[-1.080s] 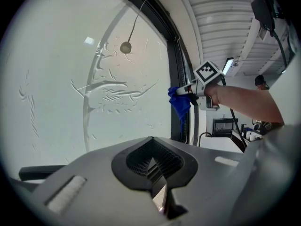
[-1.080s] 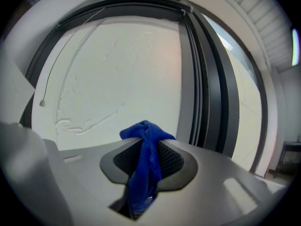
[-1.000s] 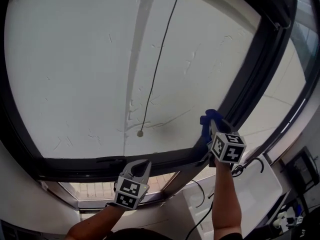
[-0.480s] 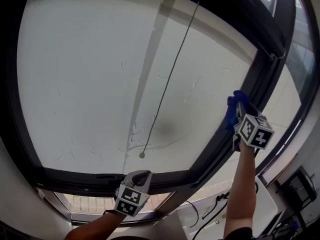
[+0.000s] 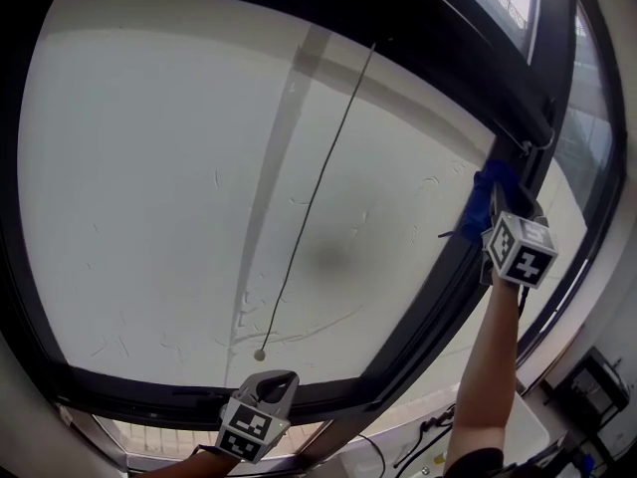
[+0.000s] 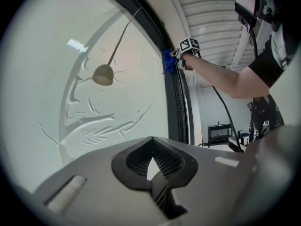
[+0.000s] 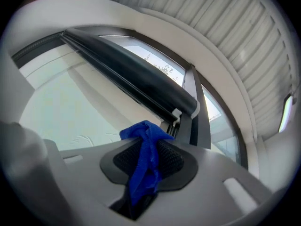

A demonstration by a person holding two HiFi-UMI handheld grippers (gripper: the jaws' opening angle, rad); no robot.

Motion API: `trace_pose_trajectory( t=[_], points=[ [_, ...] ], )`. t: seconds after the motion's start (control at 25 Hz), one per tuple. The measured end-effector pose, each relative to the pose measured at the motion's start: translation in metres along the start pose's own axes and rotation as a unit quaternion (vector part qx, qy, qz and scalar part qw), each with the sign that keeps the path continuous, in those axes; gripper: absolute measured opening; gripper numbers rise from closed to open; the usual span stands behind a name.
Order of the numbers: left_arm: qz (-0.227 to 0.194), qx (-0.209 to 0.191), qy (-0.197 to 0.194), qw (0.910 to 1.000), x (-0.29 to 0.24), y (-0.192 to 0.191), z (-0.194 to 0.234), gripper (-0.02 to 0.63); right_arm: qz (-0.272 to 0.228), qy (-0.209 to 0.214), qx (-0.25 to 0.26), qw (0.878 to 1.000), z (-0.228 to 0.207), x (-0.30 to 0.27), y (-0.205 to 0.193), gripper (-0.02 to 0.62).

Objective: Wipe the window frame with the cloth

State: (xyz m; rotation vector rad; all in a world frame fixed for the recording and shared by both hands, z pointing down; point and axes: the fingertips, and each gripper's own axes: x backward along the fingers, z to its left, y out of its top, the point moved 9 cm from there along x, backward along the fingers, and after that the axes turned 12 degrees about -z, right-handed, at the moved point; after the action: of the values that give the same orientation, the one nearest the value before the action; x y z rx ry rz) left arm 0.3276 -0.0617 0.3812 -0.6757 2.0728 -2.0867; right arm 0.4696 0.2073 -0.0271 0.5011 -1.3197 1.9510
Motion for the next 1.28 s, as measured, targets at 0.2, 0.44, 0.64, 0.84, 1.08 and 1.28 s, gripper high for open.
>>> trace_pose_trajectory(
  t=[0.2,0.44,0.64,0.84,1.08,1.28],
  points=[
    [0.005,0.010,-0.010,0.9999,-0.004,0.000,-0.005,-0.008,-0.022,-0.007,0.094,0.995,-0.002,-0.016,0.017,0.098],
    [0.012,0.004,-0.015,0.9998,-0.005,-0.004,-0.006,-0.008,0.012,0.010,0.270,0.963,0.006,-0.031,0.019,0.098],
    [0.025,0.011,-0.020,0.9994,-0.006,-0.008,-0.011,-0.008,0.048,-0.003,0.407,0.912,0.023,-0.042,0.008,0.098],
    [0.010,0.031,-0.024,0.9992,-0.002,-0.006,-0.015,-0.008,0.068,-0.010,0.444,0.893,0.029,-0.051,0.004,0.098],
    [-0.008,0.023,-0.019,0.9995,-0.012,0.005,-0.014,-0.008,0.064,-0.018,0.420,0.905,0.028,-0.053,0.000,0.098],
    [-0.076,0.006,-0.040,0.9963,-0.066,0.062,-0.017,-0.008,0.063,-0.012,0.408,0.911,0.025,-0.052,0.002,0.100]
  ],
)
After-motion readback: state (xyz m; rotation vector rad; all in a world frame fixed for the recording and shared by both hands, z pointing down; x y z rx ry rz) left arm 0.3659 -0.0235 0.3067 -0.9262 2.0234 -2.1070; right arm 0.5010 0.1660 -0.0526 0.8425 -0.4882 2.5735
